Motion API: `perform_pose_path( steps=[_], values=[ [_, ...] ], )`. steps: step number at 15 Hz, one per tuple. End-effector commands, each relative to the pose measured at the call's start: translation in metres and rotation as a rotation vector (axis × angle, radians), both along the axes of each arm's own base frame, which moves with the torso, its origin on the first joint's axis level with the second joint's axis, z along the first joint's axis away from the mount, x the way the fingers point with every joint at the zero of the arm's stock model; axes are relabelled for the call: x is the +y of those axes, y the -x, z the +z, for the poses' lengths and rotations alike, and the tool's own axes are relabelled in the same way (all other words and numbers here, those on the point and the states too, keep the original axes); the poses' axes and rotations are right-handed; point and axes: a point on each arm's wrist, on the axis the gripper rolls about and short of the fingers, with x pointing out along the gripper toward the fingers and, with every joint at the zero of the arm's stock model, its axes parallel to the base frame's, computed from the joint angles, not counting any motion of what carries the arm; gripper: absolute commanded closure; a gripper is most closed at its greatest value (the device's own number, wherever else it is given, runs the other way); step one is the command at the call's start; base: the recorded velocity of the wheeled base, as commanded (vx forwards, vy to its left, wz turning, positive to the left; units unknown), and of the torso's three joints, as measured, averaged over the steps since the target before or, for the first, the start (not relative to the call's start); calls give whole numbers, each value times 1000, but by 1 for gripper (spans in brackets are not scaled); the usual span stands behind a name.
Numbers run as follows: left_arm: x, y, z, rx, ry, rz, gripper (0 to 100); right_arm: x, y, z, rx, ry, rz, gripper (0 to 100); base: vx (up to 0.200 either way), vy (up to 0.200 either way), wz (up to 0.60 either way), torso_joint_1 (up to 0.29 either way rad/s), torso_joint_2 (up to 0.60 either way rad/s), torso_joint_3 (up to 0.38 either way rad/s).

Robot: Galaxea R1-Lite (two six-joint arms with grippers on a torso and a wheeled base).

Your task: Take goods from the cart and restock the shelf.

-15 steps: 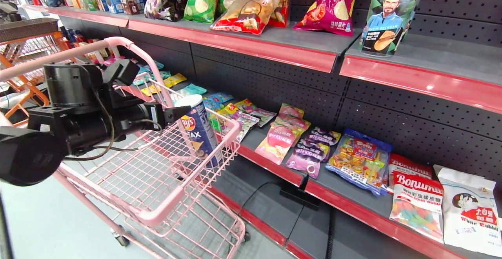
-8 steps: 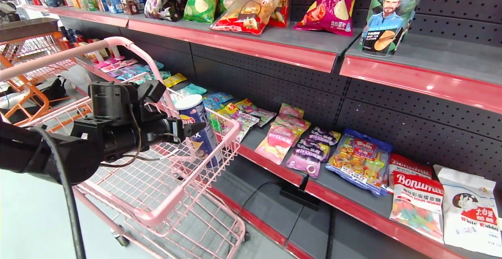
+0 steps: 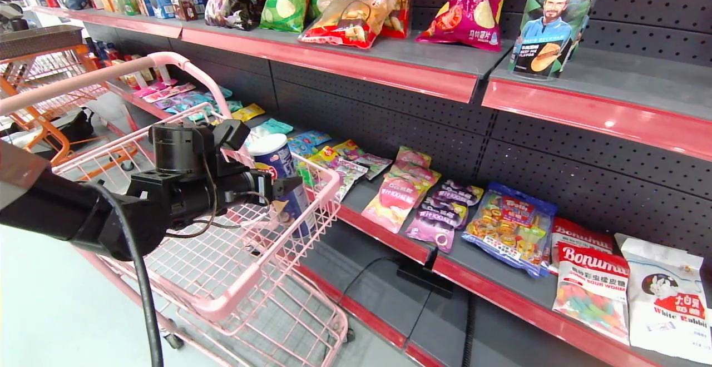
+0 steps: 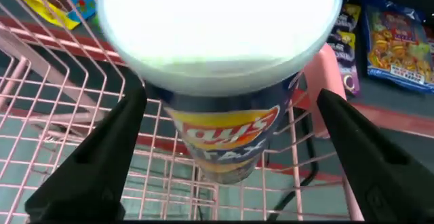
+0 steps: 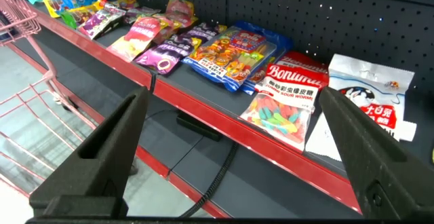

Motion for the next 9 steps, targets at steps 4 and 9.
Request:
perform_pose_path(
  steps=[4, 9],
  values=[
    [-7, -11, -1, -12, 4, -10, 0, 0, 0, 0, 2, 1, 1, 0, 0, 0, 0, 0, 0, 0],
    [-8, -10, -2, -12, -1, -5, 100, 0, 0, 0, 2, 1, 1, 0, 0, 0, 0, 0, 0, 0]
  ],
)
